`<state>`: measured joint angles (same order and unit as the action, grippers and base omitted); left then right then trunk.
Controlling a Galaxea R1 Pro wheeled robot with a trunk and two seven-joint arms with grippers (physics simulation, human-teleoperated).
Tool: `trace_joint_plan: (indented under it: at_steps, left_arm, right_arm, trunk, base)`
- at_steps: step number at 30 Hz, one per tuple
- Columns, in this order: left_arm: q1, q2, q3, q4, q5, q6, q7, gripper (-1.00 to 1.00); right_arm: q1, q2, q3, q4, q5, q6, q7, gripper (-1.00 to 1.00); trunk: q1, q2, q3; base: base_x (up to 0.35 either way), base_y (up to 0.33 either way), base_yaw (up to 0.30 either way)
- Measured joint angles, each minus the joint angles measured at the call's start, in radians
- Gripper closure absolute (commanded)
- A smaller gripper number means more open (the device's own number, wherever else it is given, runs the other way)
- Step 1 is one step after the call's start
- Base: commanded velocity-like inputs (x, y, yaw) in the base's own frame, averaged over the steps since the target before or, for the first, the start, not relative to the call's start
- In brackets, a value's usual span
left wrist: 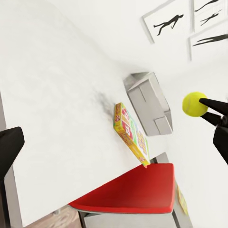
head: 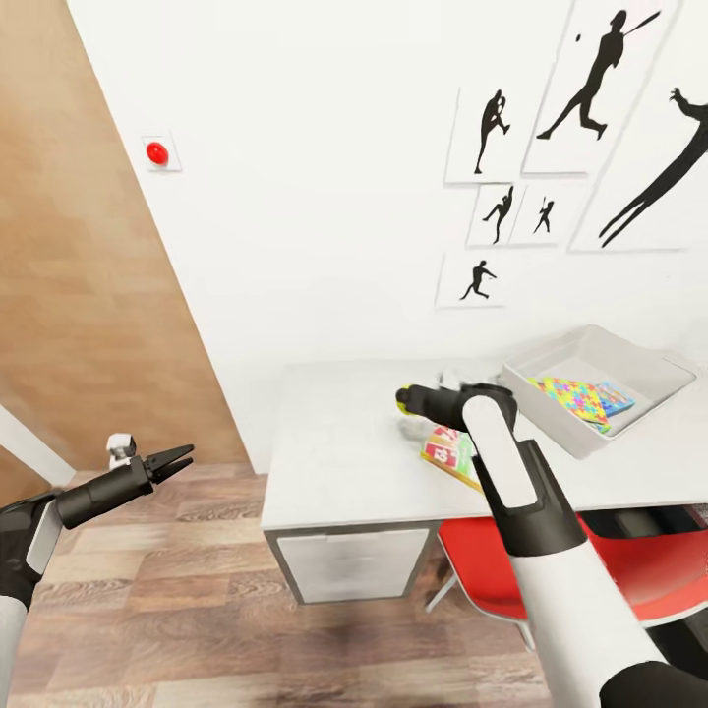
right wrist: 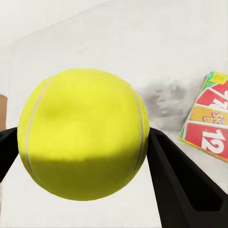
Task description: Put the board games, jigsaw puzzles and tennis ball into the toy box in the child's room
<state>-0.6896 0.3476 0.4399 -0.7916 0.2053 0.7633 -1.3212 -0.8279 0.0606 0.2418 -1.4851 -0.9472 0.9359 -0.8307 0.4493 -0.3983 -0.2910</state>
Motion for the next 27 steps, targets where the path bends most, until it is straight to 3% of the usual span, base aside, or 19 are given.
trace_joint_plan:
  at_steps: [5,10,12,14,18,23,27]
  left_arm:
    - [0.0,0.0,0.0,0.0,0.0,0.0,-0.002,-1.0]
    - [0.0,0.001,0.0,0.0,0.0,0.0,-0.007,-1.0]
    - [0.0,0.002,0.0,0.0,0.0,0.0,-0.008,-1.0]
    - [0.0,0.005,0.001,0.0,0.0,0.0,-0.01,-1.0]
    - [0.0,0.006,0.002,0.0,0.001,0.0,-0.011,-1.0]
    - [0.0,0.006,0.002,0.0,0.002,0.0,-0.012,-1.0]
    - [0.0,0.008,0.003,0.0,0.002,0.001,-0.013,-1.0]
  right_arm:
    - [0.118,0.014,0.006,-0.095,-0.003,0.022,0.001,1.0]
    - [0.179,0.055,0.032,-0.111,-0.005,0.012,0.029,1.0]
    - [0.204,0.066,0.042,-0.112,-0.003,-0.001,0.066,1.0]
    - [0.254,0.074,0.079,-0.114,-0.005,-0.059,0.194,1.0]
    - [0.278,0.068,0.135,-0.114,0.0,-0.114,0.289,1.0]
    - [0.287,0.065,0.148,-0.114,0.002,-0.139,0.337,1.0]
    - [0.29,0.061,0.148,-0.114,0.002,-0.16,0.412,1.0]
  trunk:
    - [0.0,0.0,0.008]
    - [0.0,0.0,0.016]
    - [0.0,0.0,0.019]
    - [0.0,0.0,0.022]
    - [0.0,0.0,0.028]
    - [0.0,0.0,0.036]
    - [0.0,0.0,0.042]
  base:
    - [-0.112,0.0,-0.067]
    - [-0.227,0.0,-0.067]
    - [-0.081,0.0,-0.067]
    - [-0.022,0.0,-0.066]
    - [-0.007,0.0,-0.065]
    - [-0.001,0.0,-0.034]
    - [0.0,0.0,-0.005]
